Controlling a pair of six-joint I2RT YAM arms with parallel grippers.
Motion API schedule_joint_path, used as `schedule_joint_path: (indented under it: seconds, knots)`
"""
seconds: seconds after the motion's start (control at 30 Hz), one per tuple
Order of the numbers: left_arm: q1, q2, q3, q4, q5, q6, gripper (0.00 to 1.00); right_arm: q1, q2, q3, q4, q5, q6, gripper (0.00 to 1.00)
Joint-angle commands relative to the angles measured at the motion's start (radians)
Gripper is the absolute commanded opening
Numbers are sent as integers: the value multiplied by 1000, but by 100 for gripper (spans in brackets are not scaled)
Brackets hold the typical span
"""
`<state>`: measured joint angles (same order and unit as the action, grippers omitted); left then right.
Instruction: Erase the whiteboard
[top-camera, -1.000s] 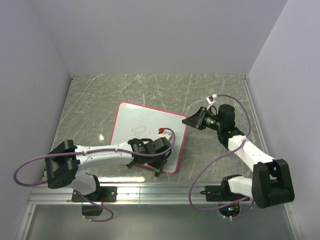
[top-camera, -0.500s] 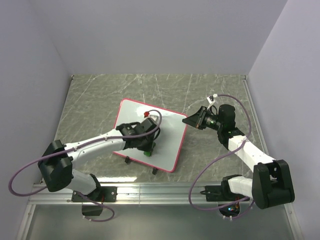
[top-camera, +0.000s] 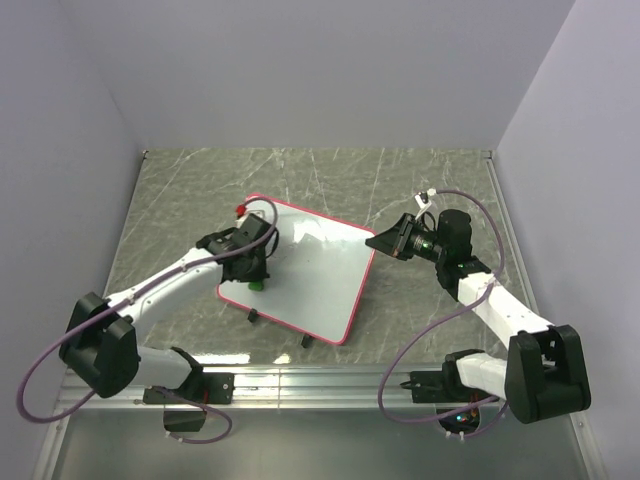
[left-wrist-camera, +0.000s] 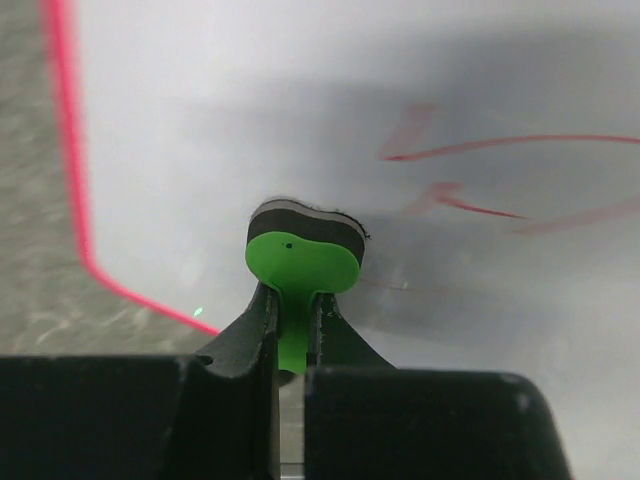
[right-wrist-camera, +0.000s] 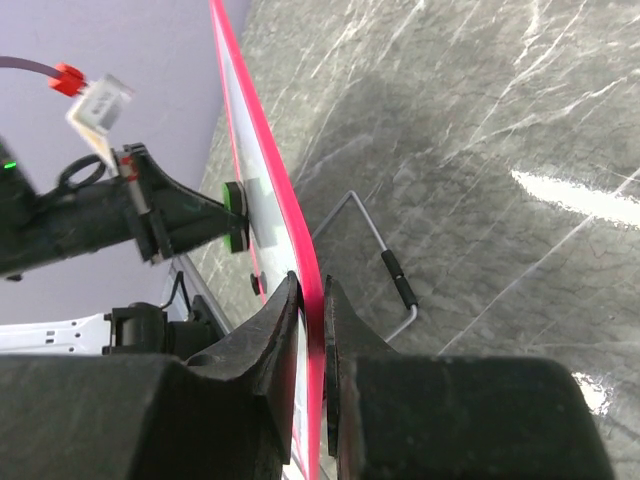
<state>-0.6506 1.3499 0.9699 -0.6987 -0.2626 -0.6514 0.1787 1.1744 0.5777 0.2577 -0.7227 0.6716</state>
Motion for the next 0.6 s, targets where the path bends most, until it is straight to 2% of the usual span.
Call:
schedule_joint_path:
  seconds: [0.0,0.07,0.17,0.33,0.4,0.57]
  knots:
    - [60,-44,-60,-27,-69,-17,0,-8,-13,-15,-77,80,-64,0]
    - [104,-35,-33,-44,-76,-28,0,-7,-13,-16,-74,77,-63,0]
    - [199,-23,-31,-16,-1,-27,0,-8,-10,-15,-69,74,-61,0]
    - [213,-21,-62,79,161,1,0,-8,-10,-12,-72,72,-61,0]
    - [166,-9,-69,117,181,-11,0,-8,-6,-12,-71,72,-63,0]
    - [-76,64,-40,140,161,-76,0,-8,2,-1,-71,72,-61,0]
